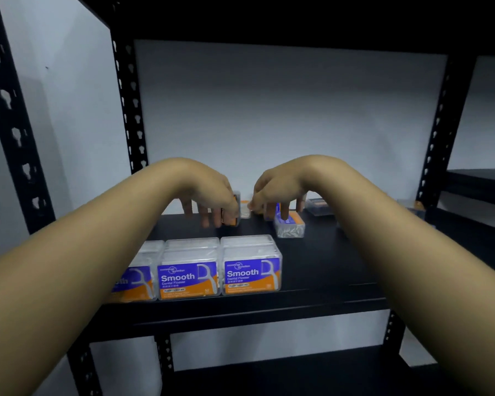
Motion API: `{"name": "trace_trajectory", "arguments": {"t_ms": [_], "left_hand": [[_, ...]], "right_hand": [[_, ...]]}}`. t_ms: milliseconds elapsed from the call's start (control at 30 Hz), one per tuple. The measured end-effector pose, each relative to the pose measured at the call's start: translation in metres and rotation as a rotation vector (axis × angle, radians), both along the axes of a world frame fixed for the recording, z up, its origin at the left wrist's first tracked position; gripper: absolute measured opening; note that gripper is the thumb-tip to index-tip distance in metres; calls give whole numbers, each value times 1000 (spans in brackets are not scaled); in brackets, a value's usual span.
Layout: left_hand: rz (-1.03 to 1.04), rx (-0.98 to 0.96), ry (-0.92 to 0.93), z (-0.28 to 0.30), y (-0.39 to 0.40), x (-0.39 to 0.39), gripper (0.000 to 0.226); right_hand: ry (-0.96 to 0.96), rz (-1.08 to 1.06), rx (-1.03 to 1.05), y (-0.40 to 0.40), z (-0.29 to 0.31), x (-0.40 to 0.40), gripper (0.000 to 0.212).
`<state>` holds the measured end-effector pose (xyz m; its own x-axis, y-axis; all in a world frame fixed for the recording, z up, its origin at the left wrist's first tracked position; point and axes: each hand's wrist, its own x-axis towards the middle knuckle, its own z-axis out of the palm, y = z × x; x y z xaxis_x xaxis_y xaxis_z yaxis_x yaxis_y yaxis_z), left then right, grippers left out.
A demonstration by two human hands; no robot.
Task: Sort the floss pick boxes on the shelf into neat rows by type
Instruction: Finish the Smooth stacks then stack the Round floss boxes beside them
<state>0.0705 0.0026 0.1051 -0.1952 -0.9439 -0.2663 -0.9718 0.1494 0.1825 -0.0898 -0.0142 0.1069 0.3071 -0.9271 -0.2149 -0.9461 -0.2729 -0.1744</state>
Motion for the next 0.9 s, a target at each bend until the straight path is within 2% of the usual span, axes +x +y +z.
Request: {"name": "trace_trajectory", "arguments": {"t_ms": [233, 367, 500, 600, 767, 900], "left_hand": [[-6, 125, -86, -8, -28, -54, 30], [-12, 129, -41, -11, -38, -81, 30], [2, 149, -12, -13, -44, -106, 29], [16, 126, -8, -14, -48, -127, 27], [86, 15, -10, -10, -57, -154, 32], [210, -105, 3, -11, -72, -165, 34]], "right_hand": [[51, -122, 63, -11, -2, -46, 36], [60, -156, 96, -17, -4, -79, 37], [52, -140, 90, -22, -5, -113, 27], [50, -111, 77, -27, -6, -141, 27], [19, -39, -65, -40, -7, -191, 21], [30, 8, -243, -50, -16, -216, 38]]}}
